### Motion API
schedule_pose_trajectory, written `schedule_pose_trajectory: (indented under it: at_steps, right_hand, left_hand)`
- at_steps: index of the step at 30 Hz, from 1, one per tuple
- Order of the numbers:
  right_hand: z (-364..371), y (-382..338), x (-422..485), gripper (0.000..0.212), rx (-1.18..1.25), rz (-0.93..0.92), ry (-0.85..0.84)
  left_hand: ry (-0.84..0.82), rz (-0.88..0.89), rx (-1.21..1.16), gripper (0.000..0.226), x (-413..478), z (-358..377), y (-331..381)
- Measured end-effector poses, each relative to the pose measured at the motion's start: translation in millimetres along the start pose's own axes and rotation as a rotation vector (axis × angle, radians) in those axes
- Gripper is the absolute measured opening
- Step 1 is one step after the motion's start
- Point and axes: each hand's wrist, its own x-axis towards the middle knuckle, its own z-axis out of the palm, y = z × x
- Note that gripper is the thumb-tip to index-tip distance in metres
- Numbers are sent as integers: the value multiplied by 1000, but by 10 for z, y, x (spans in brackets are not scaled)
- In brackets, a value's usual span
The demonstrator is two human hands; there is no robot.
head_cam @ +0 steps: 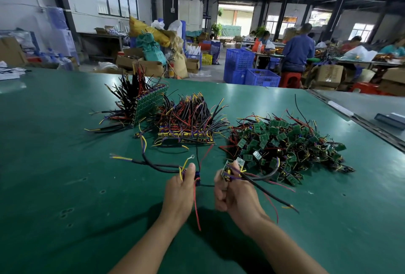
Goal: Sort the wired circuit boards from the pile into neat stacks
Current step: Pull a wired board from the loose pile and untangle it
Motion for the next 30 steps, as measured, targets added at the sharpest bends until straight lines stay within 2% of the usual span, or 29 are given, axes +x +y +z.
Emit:
schedule_pose_trajectory:
  at_steps: [2,5,9,11,13,15,18,20,23,25,27,30]
  right_hand:
    - [-34,-38,22,54,76,-3,24]
    - [-30,-97,53,47,196,8,26]
    - [-72,-81,37,52,172,40,-48]
    - [-74,-79,16,43,130,8,-42]
    - [-68,-91,7,29,142,-24,19]
    - [-71,-115,16,25,142,-27,74]
    - [-81,-146,7,47,16,-36,154]
    - [-77,-159,-11,49,-134,-35,238]
    - [-83,-151,-6,45,-266,-36,349]
    - [-85,-138,18,42,-304,-57,388]
    - [-81,-112,40,42,-413,-82,422]
    - [-59,-62,23,54,-512,-114,447]
  left_hand:
    - [42,43,354,62,50,-92,-23]
    - [31,-25,765,58,108,-200,-25]
    - [22,-41,991,45,125,-256,-63]
    - [27,-41,1050,44,128,-265,-74]
    - [33,-75,1066,45,139,-283,-61]
    - [20,-93,1078,47,145,-302,-54]
    - [11,-81,1109,45,113,-320,-35]
    - [19,-17,1097,38,83,-328,17]
    - [24,263,852,26,-16,-272,124]
    - [-40,421,634,20,-116,-188,194]
    - [-112,479,512,16,-213,-82,227]
    - [-176,450,414,33,-267,49,196]
